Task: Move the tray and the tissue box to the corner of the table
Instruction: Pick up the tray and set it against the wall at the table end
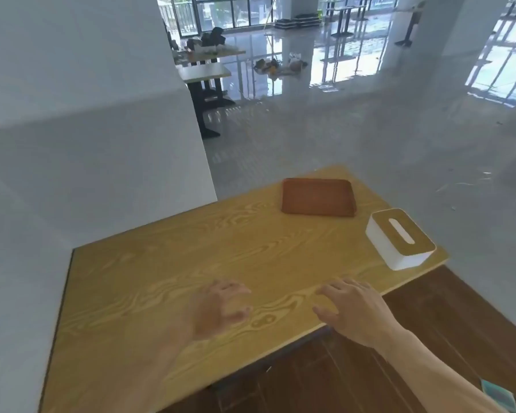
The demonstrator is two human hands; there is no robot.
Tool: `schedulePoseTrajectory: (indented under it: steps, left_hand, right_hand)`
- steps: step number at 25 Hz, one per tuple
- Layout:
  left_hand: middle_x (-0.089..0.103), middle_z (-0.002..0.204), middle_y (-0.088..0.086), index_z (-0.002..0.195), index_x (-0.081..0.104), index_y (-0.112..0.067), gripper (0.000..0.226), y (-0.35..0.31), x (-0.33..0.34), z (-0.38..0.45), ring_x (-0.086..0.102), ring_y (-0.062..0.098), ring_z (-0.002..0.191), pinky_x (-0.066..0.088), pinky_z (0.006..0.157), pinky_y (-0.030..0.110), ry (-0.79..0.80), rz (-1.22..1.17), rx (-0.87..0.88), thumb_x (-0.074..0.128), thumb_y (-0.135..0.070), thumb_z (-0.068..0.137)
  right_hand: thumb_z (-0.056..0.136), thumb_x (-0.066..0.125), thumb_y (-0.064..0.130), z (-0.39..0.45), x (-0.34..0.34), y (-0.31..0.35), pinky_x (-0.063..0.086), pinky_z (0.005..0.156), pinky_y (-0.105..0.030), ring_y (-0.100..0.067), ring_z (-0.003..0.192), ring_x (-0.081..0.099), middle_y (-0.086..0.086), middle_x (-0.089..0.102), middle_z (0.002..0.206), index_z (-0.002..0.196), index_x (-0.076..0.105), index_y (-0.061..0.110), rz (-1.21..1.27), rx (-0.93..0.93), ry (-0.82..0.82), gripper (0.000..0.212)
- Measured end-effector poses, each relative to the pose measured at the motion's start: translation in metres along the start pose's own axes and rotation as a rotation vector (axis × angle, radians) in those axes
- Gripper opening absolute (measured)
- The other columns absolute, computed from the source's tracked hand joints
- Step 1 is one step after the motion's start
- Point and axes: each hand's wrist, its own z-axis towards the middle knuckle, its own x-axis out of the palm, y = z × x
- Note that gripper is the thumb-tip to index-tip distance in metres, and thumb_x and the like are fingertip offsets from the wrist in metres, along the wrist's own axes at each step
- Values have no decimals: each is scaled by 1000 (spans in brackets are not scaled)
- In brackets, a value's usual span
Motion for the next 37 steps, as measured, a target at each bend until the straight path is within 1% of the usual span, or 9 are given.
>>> schedulePoseTrajectory:
  steps: [4, 8, 10, 17, 23, 27, 32, 35, 37]
  left_hand:
    - [46, 145, -16, 139, 46, -42, 54, -16, 9, 26, 40, 8, 134, 32, 110, 32, 129, 62, 24, 41, -67, 91]
    - [41, 149, -16, 138, 41, -52, 59, -14, 15, 62, 41, 18, 135, 38, 108, 45, 288, 106, -60, 34, -77, 85]
    - [41, 150, -14, 137, 43, -50, 60, -10, 17, 81, 41, 19, 135, 38, 108, 46, 321, 143, -50, 33, -78, 85]
    - [54, 138, -9, 129, 54, -34, 71, 17, 34, 149, 49, 15, 125, 36, 105, 38, 251, 204, 46, 23, -77, 81]
    - [55, 139, -3, 134, 52, -27, 65, 36, 34, 203, 49, 19, 126, 36, 106, 40, 300, 222, 43, 30, -70, 91]
    - [55, 138, -2, 135, 52, -26, 64, 43, 26, 256, 49, 19, 127, 36, 105, 40, 316, 227, 13, 29, -69, 93]
    - [56, 134, -3, 133, 53, -27, 61, 50, 20, 339, 51, 18, 122, 39, 100, 40, 301, 237, -69, 30, -67, 93]
    - [51, 141, -3, 137, 49, -30, 61, 57, 17, 389, 51, 21, 125, 43, 101, 41, 278, 130, -180, 36, -68, 92]
    - [43, 150, 0, 144, 42, -31, 64, 63, 15, 427, 47, 24, 132, 43, 105, 44, 240, 70, -239, 41, -68, 91]
  right_hand:
    - [96, 36, 61, -10, 20, -19, 43, 98, -34, -14, 119, 55, 14, 62, 129, 131, 55, 37, 69, 88, 45, 47]
    - [96, 33, 62, -1, 34, -30, 41, 93, -32, -13, 113, 56, 14, 63, 120, 131, 55, 38, 85, 157, 90, 48]
    - [95, 33, 62, 7, 40, -33, 42, 92, -32, -13, 111, 57, 14, 64, 118, 130, 55, 38, 76, 175, 110, 48]
    - [95, 38, 59, 65, 42, -53, 43, 86, -30, -13, 108, 57, 13, 63, 122, 130, 55, 36, 62, 245, 178, 46]
    - [96, 37, 58, 121, 55, -64, 44, 83, -29, -13, 111, 58, 14, 64, 123, 131, 56, 34, 88, 289, 260, 46]
    - [97, 39, 55, 166, 59, -96, 45, 77, -29, -14, 109, 58, 10, 65, 116, 130, 56, 35, 129, 339, 321, 43]
    - [96, 39, 54, 226, 72, -157, 48, 79, -30, -12, 106, 60, 12, 66, 116, 125, 59, 34, 184, 419, 317, 41]
    - [95, 39, 55, 260, 84, -193, 51, 77, -32, -13, 97, 62, 9, 67, 113, 120, 60, 30, 290, 552, 315, 42]
    - [96, 41, 56, 283, 95, -214, 50, 77, -36, -19, 99, 63, 1, 67, 118, 128, 55, 24, 489, 725, 310, 47]
